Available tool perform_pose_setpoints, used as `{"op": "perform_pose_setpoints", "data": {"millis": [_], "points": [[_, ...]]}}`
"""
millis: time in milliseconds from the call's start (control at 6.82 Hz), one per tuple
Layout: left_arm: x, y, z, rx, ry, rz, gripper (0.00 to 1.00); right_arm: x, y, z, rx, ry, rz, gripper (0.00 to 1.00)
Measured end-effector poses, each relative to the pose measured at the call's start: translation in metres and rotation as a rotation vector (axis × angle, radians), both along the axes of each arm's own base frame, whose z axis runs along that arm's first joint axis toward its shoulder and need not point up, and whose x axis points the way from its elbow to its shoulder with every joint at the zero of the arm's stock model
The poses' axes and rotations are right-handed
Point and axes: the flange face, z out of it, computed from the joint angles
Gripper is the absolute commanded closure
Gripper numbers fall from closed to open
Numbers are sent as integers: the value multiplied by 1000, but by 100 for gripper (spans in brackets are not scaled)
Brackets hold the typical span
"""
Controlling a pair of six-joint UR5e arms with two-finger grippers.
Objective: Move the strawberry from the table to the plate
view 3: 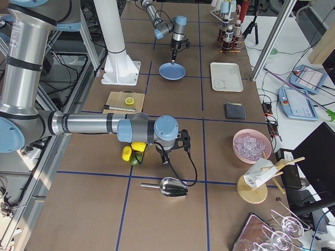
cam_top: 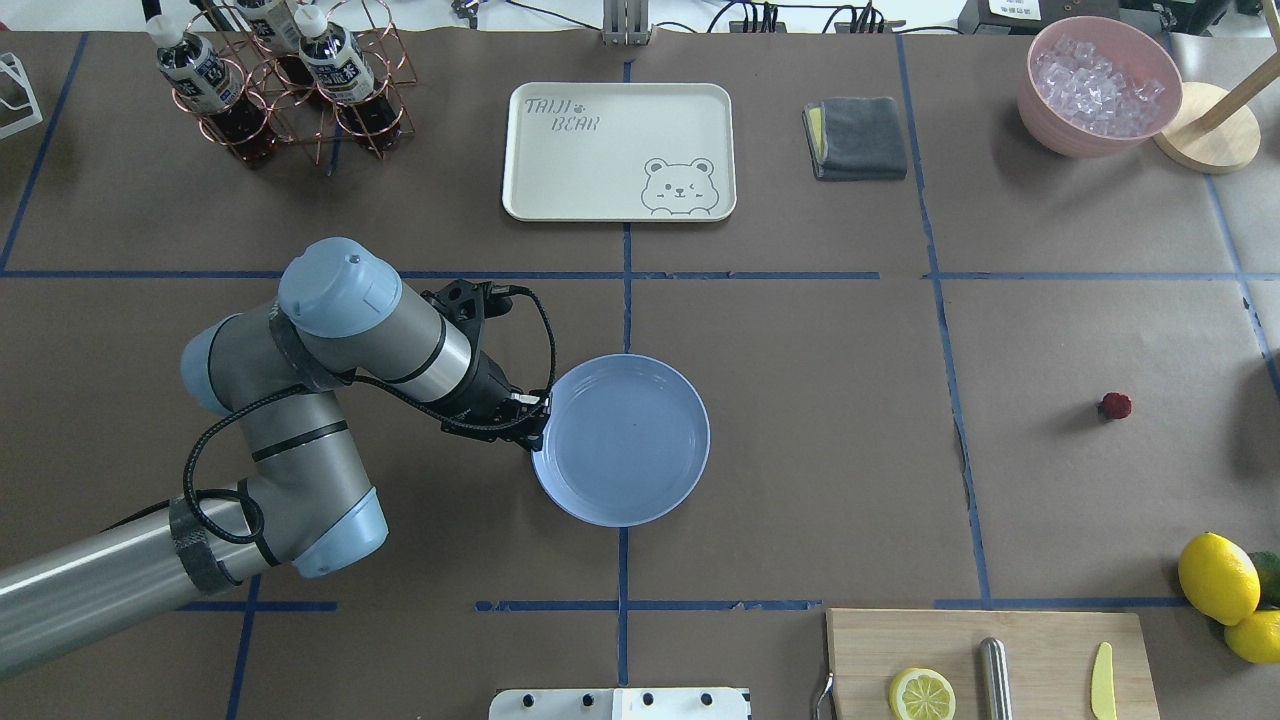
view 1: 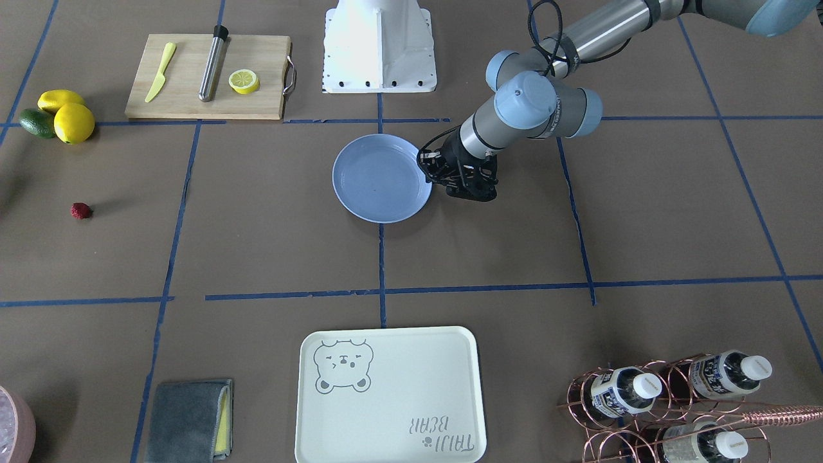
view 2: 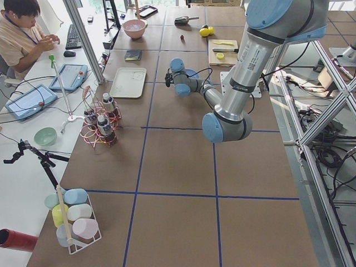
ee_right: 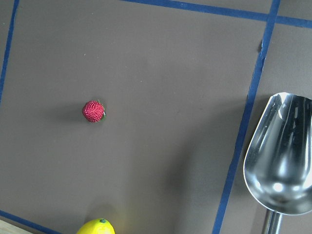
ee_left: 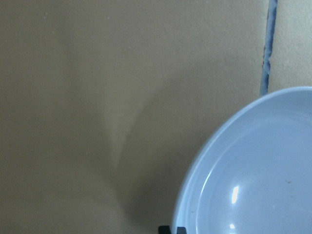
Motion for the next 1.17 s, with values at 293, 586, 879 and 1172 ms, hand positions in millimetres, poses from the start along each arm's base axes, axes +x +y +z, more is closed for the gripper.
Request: {"op": "perform_pose_setpoints", "data": {"millis": [293, 586, 879, 1172], "points": [[5, -1, -1, 2, -6, -5, 100, 0, 0, 0, 0, 0, -1, 0], [6, 0, 2, 1, -12, -4, 57, -1, 0, 1, 0, 1, -3, 0], [5, 0, 4, 1, -12, -4, 40, -12, -3, -2, 12, 1, -22, 0], [-14, 6, -8, 18, 20, -12, 38, -45, -8, -9, -41, 9, 5, 0]]}}
